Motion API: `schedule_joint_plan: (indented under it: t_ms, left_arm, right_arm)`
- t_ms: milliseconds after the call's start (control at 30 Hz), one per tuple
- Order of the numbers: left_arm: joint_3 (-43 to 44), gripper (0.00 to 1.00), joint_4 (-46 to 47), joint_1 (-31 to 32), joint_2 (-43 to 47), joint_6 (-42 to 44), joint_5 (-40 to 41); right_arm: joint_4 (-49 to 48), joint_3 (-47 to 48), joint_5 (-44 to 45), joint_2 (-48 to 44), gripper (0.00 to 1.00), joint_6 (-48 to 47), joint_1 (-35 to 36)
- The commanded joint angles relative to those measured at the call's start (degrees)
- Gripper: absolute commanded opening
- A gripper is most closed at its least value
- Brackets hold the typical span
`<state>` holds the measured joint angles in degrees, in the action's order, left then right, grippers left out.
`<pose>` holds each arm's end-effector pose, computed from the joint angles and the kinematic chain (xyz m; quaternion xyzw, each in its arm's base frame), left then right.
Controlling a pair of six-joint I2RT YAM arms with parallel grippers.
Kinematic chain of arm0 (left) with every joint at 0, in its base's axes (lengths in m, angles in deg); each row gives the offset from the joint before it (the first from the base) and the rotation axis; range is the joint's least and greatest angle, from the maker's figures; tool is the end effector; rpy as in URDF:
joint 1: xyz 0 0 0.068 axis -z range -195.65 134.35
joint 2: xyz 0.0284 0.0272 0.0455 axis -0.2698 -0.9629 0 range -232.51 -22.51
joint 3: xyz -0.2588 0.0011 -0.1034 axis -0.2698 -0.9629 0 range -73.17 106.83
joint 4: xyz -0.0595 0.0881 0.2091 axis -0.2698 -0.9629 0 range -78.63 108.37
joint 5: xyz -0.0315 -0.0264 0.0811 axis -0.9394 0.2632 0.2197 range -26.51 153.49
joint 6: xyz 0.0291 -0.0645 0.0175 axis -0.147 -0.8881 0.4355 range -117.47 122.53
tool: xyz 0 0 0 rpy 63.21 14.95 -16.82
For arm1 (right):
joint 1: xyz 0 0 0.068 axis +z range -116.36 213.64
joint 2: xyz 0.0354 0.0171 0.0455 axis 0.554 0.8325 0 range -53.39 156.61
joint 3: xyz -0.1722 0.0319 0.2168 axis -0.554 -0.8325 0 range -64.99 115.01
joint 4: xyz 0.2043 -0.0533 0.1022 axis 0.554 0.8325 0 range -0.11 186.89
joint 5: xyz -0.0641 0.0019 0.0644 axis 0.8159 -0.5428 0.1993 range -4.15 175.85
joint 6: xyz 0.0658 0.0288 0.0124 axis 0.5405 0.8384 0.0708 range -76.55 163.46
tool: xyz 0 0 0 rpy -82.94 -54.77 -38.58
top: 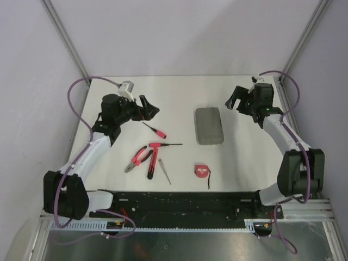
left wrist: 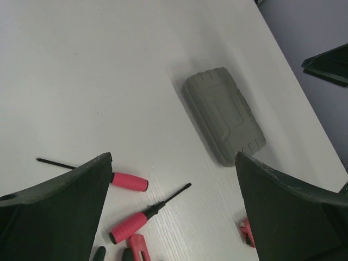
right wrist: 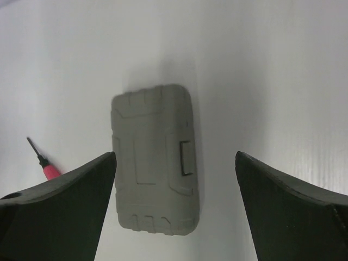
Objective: Pack the tool kit
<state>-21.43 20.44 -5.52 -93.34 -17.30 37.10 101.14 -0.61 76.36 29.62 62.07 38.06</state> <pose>0.2688 -0.0755 0.3170 0.0691 0.7914 -0.3269 0.5119 0.3253 0.0350 0.3027 0.0656 0.8610 0.1699 0.4748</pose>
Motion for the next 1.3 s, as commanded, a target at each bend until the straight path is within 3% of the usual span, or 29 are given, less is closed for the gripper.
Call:
schedule_joint_plan:
  t_ms: [0, 200, 333, 500, 767, 933, 1100, 1267]
  left_arm:
    - [3.7, 0.99, 1.9, 3.7, -2.6, -7.9, 10.2]
    - [4.2, 0.99, 1.7, 4.5, -6.9, -16.3, 16.3]
    - [3.6, 0.99, 1.6, 4.4, -6.7, -16.1, 21.6]
    - [2.5, 0.99, 1.5, 3.4, -6.4, -12.5, 21.3]
    - [3.2, 0.99, 2.1, 1.6, -13.5, -5.4, -2.3]
    - [6.4, 1.00, 2.0, 5.4, -22.0, -5.9, -4.9]
    - [11.8, 0.99, 2.0, 11.9, -29.1, -6.5, 3.0]
    - [17.0, 1.00, 2.1, 13.3, -35.0, -6.9, 6.4]
  right_arm:
    - [0.1, 1.6, -4.8, 5.8, 0.95, 4.9, 0.7]
    - [2.3, 1.6, -4.2, 12.4, 0.89, 7.6, 3.9]
    - [1.8, 1.6, -9.1, 16.4, 0.79, 10.8, 4.7]
    - [0.9, 1.7, -8.8, 19.6, 0.74, 12.8, 7.1]
    - [2.7, 1.6, -2.0, 20.8, 0.68, 10.4, 16.4]
    - [4.9, 1.6, 4.7, 20.6, 0.57, 8.9, 20.6]
    - [4.4, 1.6, 8.1, 18.0, 0.65, 9.6, 21.0]
    - [2.4, 1.6, 5.5, 15.1, 0.75, 11.1, 19.4]
